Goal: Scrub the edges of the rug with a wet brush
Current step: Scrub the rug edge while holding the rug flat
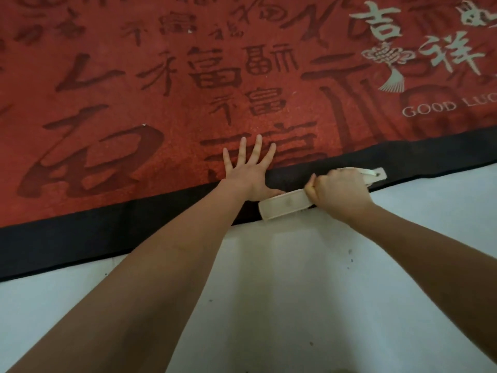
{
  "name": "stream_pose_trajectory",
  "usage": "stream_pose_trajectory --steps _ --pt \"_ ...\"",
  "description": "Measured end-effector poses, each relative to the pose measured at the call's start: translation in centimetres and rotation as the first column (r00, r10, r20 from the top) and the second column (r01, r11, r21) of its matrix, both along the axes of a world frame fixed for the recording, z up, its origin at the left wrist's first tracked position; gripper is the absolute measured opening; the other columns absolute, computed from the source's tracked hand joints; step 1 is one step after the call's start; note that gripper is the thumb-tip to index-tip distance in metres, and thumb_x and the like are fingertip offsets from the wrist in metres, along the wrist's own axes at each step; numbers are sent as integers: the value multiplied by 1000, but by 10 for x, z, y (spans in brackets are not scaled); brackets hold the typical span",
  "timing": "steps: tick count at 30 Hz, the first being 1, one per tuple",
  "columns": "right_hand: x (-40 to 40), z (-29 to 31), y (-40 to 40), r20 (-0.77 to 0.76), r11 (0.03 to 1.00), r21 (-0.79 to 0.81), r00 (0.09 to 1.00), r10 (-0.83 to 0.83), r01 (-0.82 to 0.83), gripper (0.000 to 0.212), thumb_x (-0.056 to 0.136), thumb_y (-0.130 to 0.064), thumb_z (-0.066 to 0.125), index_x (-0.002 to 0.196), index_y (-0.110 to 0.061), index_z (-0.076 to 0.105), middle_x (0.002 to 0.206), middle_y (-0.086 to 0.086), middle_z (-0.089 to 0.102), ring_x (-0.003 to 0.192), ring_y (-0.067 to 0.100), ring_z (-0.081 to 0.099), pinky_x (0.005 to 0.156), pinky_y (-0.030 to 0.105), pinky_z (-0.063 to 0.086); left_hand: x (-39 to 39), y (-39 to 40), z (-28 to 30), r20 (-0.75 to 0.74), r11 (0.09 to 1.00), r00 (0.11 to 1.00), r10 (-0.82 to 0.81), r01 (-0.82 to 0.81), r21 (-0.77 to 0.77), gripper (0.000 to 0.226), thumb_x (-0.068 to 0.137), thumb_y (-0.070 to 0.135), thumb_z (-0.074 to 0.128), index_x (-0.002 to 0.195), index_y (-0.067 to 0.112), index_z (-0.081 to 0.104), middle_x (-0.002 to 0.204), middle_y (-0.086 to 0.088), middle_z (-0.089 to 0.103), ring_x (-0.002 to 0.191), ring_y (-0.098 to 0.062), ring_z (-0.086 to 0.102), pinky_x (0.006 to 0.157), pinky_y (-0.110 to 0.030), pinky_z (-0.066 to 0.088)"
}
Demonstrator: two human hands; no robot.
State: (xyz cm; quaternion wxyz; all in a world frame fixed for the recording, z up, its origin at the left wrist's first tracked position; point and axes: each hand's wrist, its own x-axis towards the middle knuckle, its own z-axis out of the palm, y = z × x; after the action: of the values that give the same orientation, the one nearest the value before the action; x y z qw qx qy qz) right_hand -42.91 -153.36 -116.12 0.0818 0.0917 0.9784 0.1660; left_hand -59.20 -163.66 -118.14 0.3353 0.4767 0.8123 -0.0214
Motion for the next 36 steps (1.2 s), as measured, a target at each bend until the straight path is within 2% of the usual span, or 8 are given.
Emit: stream_pose_trajectory --steps 3,6,14,19,22,25,30,36 --pt "-17 22 -2 208 989 52 970 125 -138 39 68 -17 75 107 -13 70 62 9 63 50 23 60 50 24 28 -16 -12 9 54 998 997 -63 62 6 105 86 63 59 154 33 -16 157 1 -34 144 -29 -30 115 -57 -15" --pt "-17 50 30 391 981 163 920 36 -108 43 98 -14 35 140 -16 38 110 7 64 96 29 64 72 32 44 -40 -54 9 -19 998 997 -69 69 -11 108 85 63 61 154 31 -16 158 -2 -31 147 -26 -25 118 -48 -10" --pt "-57 25 -61 391 980 4 903 179 -197 42 100 -11 33 143 -11 35 111 9 64 97 30 63 65 32 36 -41 -87 2 -28 1000 1000 15 -14 15 103 87 67 53 153 32 -18 157 -2 -33 146 -27 -27 118 -47 -11" --pt "-26 46 -4 391 957 289 910 -141 24 42 97 -10 37 138 -14 42 114 7 65 99 29 65 72 32 46 -40 -87 6 -23 1000 1000 22 -22 -2 101 89 61 55 154 31 -16 158 -2 -30 147 -27 -24 119 -47 -9" --pt "-30 28 -51 307 979 115 931 -196 169 40 98 -10 35 137 -13 43 111 11 66 98 32 65 72 33 45 -42 -87 8 -19 1000 1000 -8 7 -7 96 93 54 54 154 30 -15 159 -3 -30 147 -28 -23 119 -47 -8" --pt "-47 12 -65 248 997 -9 966 -69 73 40 101 -12 29 138 -14 44 111 11 65 98 33 64 68 35 40 -56 -94 9 -9 998 998 -65 66 8 87 97 46 51 155 27 -12 160 -5 -27 148 -28 -20 120 -45 -4" --pt "-19 47 -18 412 980 200 908 -80 -5 44 98 -12 28 141 -17 39 113 5 65 99 28 64 71 32 42 -69 -107 8 -38 991 991 -127 128 44 81 99 40 51 156 24 -4 162 -6 -19 150 -24 -12 122 -37 3" --pt "-58 14 -90 236 998 -21 970 57 -54 36 102 -15 30 132 -16 50 101 7 66 89 29 65 62 31 36 -61 -110 6 -84 993 993 -79 86 76 76 101 43 46 156 27 -3 163 -3 -17 150 -21 -12 122 -39 1"
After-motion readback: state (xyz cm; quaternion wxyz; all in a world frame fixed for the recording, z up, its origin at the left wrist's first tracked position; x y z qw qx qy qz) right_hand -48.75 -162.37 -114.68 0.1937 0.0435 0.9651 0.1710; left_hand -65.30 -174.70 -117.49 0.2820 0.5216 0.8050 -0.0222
